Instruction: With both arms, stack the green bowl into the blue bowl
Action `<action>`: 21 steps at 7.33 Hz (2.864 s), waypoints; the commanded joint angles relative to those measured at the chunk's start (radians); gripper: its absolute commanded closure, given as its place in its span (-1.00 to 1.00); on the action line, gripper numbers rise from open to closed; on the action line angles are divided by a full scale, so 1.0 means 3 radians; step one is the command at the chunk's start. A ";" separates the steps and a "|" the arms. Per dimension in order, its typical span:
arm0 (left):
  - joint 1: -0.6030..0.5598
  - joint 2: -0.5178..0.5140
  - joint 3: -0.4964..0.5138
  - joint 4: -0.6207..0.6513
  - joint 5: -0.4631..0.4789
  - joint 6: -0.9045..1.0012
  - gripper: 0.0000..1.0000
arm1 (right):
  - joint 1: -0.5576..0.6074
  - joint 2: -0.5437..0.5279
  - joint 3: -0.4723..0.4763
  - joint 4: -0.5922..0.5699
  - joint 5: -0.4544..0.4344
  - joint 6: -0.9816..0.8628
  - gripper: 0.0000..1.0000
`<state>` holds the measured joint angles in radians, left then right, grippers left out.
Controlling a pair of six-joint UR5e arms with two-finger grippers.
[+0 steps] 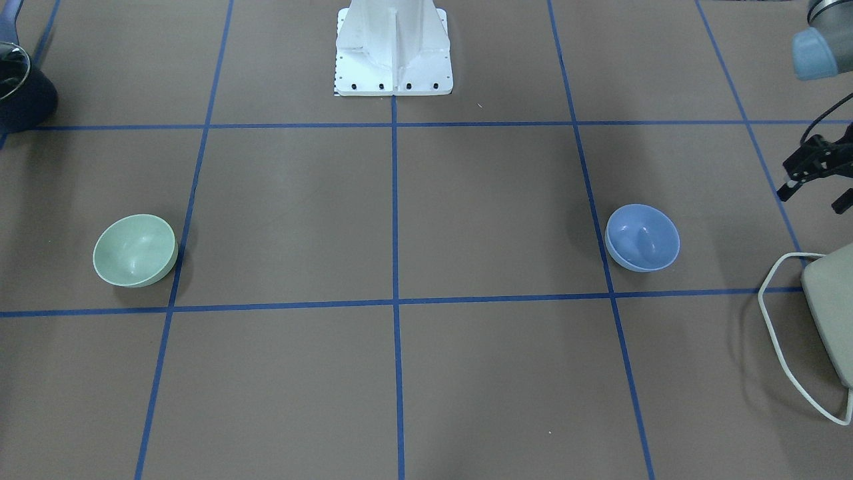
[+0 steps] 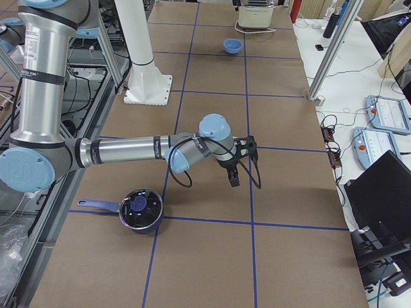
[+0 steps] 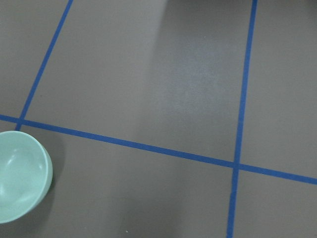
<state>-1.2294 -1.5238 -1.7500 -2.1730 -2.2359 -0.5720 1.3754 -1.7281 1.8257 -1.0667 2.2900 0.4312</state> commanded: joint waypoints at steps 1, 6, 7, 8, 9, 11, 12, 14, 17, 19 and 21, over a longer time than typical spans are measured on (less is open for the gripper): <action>0.0649 -0.0095 0.0045 -0.0023 0.0437 -0.0766 -0.97 | -0.0136 0.0003 -0.0006 0.0022 -0.0117 0.0173 -1.00; 0.1050 -0.0448 0.0627 -0.0379 0.0714 -0.0906 0.25 | -0.0136 -0.0003 -0.0006 0.0028 -0.0117 0.0168 -1.00; 0.1056 -0.0448 0.0658 -0.0446 0.0714 -0.0906 0.80 | -0.0136 -0.0002 -0.0006 0.0028 -0.0122 0.0173 -1.00; 0.1056 -0.0448 0.0613 -0.0452 0.0704 -0.0906 1.00 | -0.0136 -0.0002 -0.0006 0.0028 -0.0122 0.0168 -1.00; 0.1051 -0.0448 0.0491 -0.0442 0.0663 -0.0911 1.00 | -0.0136 0.0003 -0.0006 0.0028 -0.0117 0.0168 -1.00; 0.1051 -0.0448 0.0154 -0.0290 0.0423 -0.0956 1.00 | -0.0136 -0.0002 -0.0006 0.0028 -0.0117 0.0173 -1.00; 0.1051 -0.0615 0.0016 0.0000 0.0427 -0.0977 1.00 | -0.0136 -0.0002 -0.0006 0.0028 -0.0117 0.0173 -1.00; 0.1268 -0.1182 -0.0078 0.0615 0.0534 -0.1475 1.00 | -0.0141 -0.0002 -0.0006 0.0028 -0.0107 0.0173 -1.00; 0.2082 -0.2153 0.0146 0.1366 0.1244 -0.2111 1.00 | -0.0141 0.0008 -0.0006 0.0028 -0.0102 0.0179 -1.00; 0.2298 -0.2497 0.0539 0.1343 0.1424 -0.2230 1.00 | -0.0141 0.0013 -0.0006 0.0028 -0.0102 0.0184 -1.00; 0.2334 -0.2555 0.0674 0.1241 0.1425 -0.2235 1.00 | -0.0141 0.0013 -0.0011 0.0028 -0.0096 0.0189 -1.00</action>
<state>-0.5393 -2.2736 -1.5751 -1.7847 -1.8132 -1.2395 1.3331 -1.7245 1.8230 -1.0585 2.2599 0.4870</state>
